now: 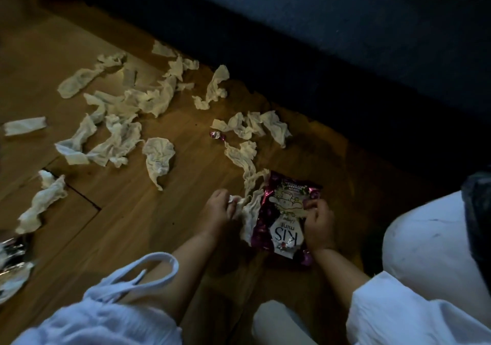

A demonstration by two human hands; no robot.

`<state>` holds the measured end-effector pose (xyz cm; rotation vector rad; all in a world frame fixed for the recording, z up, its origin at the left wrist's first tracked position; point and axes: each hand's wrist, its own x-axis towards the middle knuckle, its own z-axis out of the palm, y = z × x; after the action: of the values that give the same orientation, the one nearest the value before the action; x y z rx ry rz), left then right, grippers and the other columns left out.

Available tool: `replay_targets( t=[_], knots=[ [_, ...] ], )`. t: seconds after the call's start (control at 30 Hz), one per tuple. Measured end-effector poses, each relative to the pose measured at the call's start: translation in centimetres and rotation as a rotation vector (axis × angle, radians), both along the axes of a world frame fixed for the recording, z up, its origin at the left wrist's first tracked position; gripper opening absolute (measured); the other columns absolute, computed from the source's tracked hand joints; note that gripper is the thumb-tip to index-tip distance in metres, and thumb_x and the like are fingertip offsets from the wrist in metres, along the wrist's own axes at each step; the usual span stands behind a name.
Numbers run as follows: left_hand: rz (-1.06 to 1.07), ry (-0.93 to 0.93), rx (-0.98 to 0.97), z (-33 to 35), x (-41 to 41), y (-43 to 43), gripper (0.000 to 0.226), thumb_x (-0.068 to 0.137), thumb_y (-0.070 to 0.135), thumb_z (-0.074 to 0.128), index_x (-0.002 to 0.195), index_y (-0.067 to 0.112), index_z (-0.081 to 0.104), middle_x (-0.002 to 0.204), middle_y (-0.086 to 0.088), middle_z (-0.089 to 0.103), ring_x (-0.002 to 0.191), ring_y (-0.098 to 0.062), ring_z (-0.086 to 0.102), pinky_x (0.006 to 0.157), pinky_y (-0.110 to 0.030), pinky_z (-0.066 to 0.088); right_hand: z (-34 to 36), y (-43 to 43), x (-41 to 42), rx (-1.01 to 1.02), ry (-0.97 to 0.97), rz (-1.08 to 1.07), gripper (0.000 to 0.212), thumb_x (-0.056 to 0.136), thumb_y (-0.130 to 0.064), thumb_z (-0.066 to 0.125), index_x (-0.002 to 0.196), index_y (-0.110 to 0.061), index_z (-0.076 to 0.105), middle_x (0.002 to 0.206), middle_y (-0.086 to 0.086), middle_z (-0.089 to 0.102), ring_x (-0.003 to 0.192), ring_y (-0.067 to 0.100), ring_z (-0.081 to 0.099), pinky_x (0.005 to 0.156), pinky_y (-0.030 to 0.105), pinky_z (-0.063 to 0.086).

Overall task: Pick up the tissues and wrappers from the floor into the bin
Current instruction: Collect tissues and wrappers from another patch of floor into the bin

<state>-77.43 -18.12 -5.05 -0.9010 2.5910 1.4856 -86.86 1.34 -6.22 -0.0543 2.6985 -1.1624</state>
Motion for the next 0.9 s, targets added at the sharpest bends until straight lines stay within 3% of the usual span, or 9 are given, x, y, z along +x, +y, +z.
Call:
replay_targets(
  t=[0.07, 0.13, 0.27, 0.37, 0.53, 0.67, 0.73, 0.83, 0.9],
  knots=[
    [-0.086, -0.053, 0.05, -0.1, -1.5, 0.3, 0.048, 0.091, 0.01, 0.051, 0.136, 0.023, 0.041, 0.146, -0.001, 0.034, 0.127, -0.018, 0.04, 0.102, -0.031, 0.042, -0.3, 0.4, -0.3, 0.084, -0.1, -0.148, 0.04, 0.092, -0.039, 0.046, 0.117, -0.008, 0.047, 0.116, 0.019, 0.054, 0.108, 0.034, 0.052, 0.078, 0.034, 0.044],
    [-0.227, -0.123, 0.023, -0.1, -2.7, 0.9, 0.066, 0.091, 0.006, 0.05, 0.144, 0.035, 0.024, 0.156, 0.008, 0.013, 0.139, -0.021, 0.025, 0.111, -0.04, 0.034, -0.3, 0.9, -0.1, 0.159, -0.275, -0.241, 0.063, 0.086, -0.045, 0.057, 0.133, -0.01, 0.034, 0.137, 0.017, 0.039, 0.129, 0.035, 0.035, 0.096, 0.044, 0.039],
    [-0.485, -0.291, -0.163, -0.8, -3.1, 1.9, 0.073, 0.093, 0.01, 0.045, 0.148, 0.034, 0.003, 0.158, 0.006, 0.003, 0.134, -0.029, 0.029, 0.108, -0.043, 0.035, -0.4, 1.5, 0.4, 0.327, -0.364, -0.107, 0.068, 0.082, -0.043, 0.064, 0.134, -0.009, 0.036, 0.145, 0.015, 0.031, 0.136, 0.033, 0.023, 0.104, 0.045, 0.033],
    [-0.519, -0.299, -0.268, -1.4, -1.9, 2.3, 0.066, 0.093, 0.017, 0.047, 0.149, 0.024, 0.012, 0.153, -0.001, 0.017, 0.13, -0.027, 0.033, 0.107, -0.039, 0.035, -0.6, 1.6, 0.7, 0.301, -0.362, -0.097, 0.055, 0.087, -0.036, 0.06, 0.13, -0.008, 0.042, 0.141, 0.016, 0.037, 0.133, 0.035, 0.03, 0.105, 0.045, 0.033],
    [-0.338, -0.22, -0.219, -3.0, 0.4, 1.4, 0.046, 0.09, 0.011, 0.052, 0.135, 0.009, 0.04, 0.136, -0.012, 0.039, 0.124, -0.029, 0.042, 0.098, -0.03, 0.034, 0.2, 2.1, 1.5, -0.047, -0.325, -0.171, 0.027, 0.091, -0.024, 0.055, 0.108, -0.003, 0.053, 0.109, 0.016, 0.062, 0.103, 0.03, 0.059, 0.083, 0.035, 0.047],
    [-0.057, -0.071, -0.065, -1.2, 1.4, 1.0, 0.03, 0.091, 0.011, 0.05, 0.12, 0.002, 0.052, 0.12, -0.016, 0.048, 0.11, -0.028, 0.047, 0.081, -0.022, 0.033, 2.3, 2.1, 2.6, -0.175, -0.188, -0.127, 0.021, 0.093, -0.024, 0.053, 0.103, -0.005, 0.053, 0.092, 0.014, 0.063, 0.082, 0.024, 0.062, 0.06, 0.026, 0.046],
    [0.025, 0.096, -0.032, 0.8, 1.6, 1.1, 0.028, 0.09, 0.022, 0.048, 0.104, 0.001, 0.057, 0.1, -0.013, 0.051, 0.094, -0.026, 0.049, 0.067, -0.014, 0.03, 3.6, 1.9, 3.0, -0.22, -0.123, -0.121, 0.023, 0.092, -0.029, 0.052, 0.093, -0.006, 0.052, 0.081, 0.018, 0.062, 0.069, 0.026, 0.059, 0.057, 0.032, 0.045],
    [0.019, 0.248, -0.016, 4.9, 1.3, 0.8, 0.017, 0.094, 0.026, 0.049, 0.09, 0.01, 0.055, 0.089, -0.005, 0.05, 0.078, -0.015, 0.045, 0.065, -0.005, 0.034, 7.0, 1.2, 3.0, -0.224, -0.017, -0.122, 0.027, 0.093, -0.035, 0.048, 0.084, -0.01, 0.049, 0.067, 0.012, 0.052, 0.058, 0.017, 0.048, 0.051, 0.027, 0.035],
    [-0.008, 0.329, 0.018, 7.8, 1.0, 0.6, 0.03, 0.089, 0.043, 0.047, 0.084, 0.014, 0.053, 0.083, -0.004, 0.051, 0.072, -0.012, 0.046, 0.064, -0.011, 0.037, 10.0, 1.0, 2.9, -0.296, 0.05, -0.11, 0.022, 0.094, -0.033, 0.047, 0.082, -0.014, 0.049, 0.068, 0.017, 0.052, 0.06, 0.021, 0.049, 0.049, 0.026, 0.035]
  ],
)
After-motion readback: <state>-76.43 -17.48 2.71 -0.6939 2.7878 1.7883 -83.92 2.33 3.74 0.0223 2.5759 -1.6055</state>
